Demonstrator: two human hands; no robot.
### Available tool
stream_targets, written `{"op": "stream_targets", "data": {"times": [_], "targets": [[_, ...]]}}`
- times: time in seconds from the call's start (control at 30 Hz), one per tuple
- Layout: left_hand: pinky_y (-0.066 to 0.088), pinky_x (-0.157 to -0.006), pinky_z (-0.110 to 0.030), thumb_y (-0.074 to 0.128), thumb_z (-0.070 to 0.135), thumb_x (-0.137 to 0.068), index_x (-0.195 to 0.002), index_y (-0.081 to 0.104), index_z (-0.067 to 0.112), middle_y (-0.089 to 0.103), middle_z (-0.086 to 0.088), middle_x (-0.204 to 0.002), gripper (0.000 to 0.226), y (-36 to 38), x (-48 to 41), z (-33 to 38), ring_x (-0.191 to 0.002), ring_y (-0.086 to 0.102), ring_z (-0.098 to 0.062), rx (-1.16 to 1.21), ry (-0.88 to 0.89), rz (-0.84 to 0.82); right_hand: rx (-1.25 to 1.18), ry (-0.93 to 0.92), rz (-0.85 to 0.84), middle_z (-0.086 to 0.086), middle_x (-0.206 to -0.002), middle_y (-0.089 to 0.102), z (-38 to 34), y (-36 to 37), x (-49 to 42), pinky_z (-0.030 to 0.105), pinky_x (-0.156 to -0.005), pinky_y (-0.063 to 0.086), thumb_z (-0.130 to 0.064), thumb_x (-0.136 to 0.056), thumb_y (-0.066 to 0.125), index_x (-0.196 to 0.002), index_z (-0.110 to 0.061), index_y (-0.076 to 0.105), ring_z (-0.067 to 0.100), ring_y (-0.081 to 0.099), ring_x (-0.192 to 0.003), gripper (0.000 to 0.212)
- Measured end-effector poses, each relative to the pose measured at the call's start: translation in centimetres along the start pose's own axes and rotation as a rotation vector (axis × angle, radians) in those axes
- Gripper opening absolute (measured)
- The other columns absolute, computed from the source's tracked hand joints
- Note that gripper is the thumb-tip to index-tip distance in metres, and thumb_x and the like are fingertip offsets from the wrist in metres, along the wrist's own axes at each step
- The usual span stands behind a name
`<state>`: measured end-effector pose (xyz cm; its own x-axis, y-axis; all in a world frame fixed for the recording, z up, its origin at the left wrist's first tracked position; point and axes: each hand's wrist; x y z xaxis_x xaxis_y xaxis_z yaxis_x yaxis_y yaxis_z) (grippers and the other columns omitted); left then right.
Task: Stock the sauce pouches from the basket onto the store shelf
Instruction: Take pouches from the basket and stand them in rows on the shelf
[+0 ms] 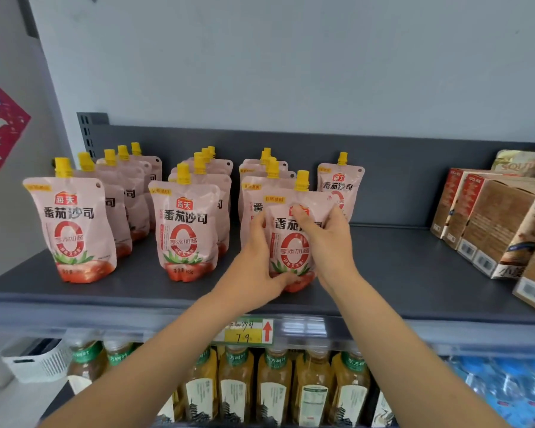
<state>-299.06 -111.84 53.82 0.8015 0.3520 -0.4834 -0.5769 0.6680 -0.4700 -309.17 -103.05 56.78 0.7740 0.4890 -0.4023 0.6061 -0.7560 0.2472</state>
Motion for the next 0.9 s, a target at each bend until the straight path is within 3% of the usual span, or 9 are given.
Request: {"op": "stream_targets", "data": {"times": [0.13,0.27,0.4,0.57,0.63,0.73,0.9], "targets": [[0.040,-0.097,-0.011,0.076,0.016,-0.076,-0.139,-0.004,0.048,0.031,0.014,-0.148,0.106,-1.8,-0.1,-0.7,-0.131,0.038,0.002,-0.097,0.033,0.031,0.022,-0.026,-0.033,0.003,-0.103,0.072,0.3,2.0,-0.8,0.037,-0.078,0.059,-0.021,-0.083,0.072,-0.105,-0.020,0.062,0.016,0.070,-0.094,0.024],[0.044,-0.099,-0.021,0.077,0.015,-0.074,-0.134,0.003,0.052,0.033,0.006,-0.147,0.103,-2.6,-0.5,-1.4,-0.130,0.042,-0.006,-0.134,0.027,0.065,0.078,-0.013,-0.051,-0.001,-0.104,0.071,0.9,2.9,-1.2,0.027,-0.074,0.059,-0.021,-0.082,0.072,-0.112,-0.015,0.060,0.012,0.069,-0.094,0.033],[0.042,-0.091,-0.008,0.080,0.021,-0.071,-0.130,0.005,0.056,0.035,0.012,-0.142,0.102,-2.8,-0.2,-2.1,-0.125,0.043,0.000,-0.108,0.013,0.088,0.338,0.016,-0.132,-0.005,-0.105,0.068,0.5,2.2,-1.8,0.031,-0.077,0.058,-0.022,-0.071,0.082,-0.112,-0.019,0.055,0.010,0.066,-0.095,0.049],[0.052,-0.093,-0.032,0.086,0.028,-0.063,-0.136,0.005,0.048,0.043,0.007,-0.138,0.111,-3.5,-0.5,-2.2,-0.119,0.053,-0.009,-0.107,-0.031,0.067,0.641,0.001,-0.302,-0.019,-0.091,0.062,-0.4,-0.4,-1.6,0.008,-0.055,0.049,-0.022,-0.056,0.091,-0.093,-0.030,0.050,-0.006,0.061,-0.080,0.056],[0.051,-0.093,-0.029,0.085,0.025,-0.064,-0.138,0.000,0.045,0.045,0.006,-0.138,0.114,-3.5,-0.8,-2.1,-0.117,0.054,-0.007,-0.135,-0.020,0.044,0.679,-0.043,-0.265,-0.020,-0.085,0.063,-0.1,-0.6,-1.4,0.006,-0.051,0.046,-0.025,-0.053,0.092,-0.090,-0.028,0.051,-0.009,0.060,-0.073,0.055],[0.048,-0.089,-0.016,0.084,0.023,-0.066,-0.137,-0.003,0.046,0.047,0.008,-0.137,0.114,-3.4,-1.3,-2.2,-0.114,0.054,-0.002,-0.147,-0.016,0.025,0.699,-0.070,-0.218,-0.018,-0.085,0.063,0.3,-0.5,-1.7,0.011,-0.058,0.049,-0.025,-0.055,0.092,-0.094,-0.022,0.053,-0.005,0.061,-0.075,0.055],[0.045,-0.090,-0.015,0.083,0.025,-0.068,-0.134,-0.004,0.048,0.045,0.006,-0.140,0.112,-2.9,-1.8,-2.7,-0.118,0.052,-0.006,-0.190,-0.023,0.054,0.692,-0.083,-0.243,-0.016,-0.086,0.061,1.0,-0.4,-2.3,0.011,-0.059,0.050,-0.021,-0.059,0.090,-0.097,-0.021,0.050,-0.002,0.062,-0.077,0.055]]}}
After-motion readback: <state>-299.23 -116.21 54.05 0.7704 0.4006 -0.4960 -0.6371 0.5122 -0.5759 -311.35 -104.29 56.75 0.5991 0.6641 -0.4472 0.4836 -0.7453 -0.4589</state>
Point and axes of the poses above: each hand's wrist, its own x-axis away from the middle knuckle, its own y-axis out of the palm, z = x × y
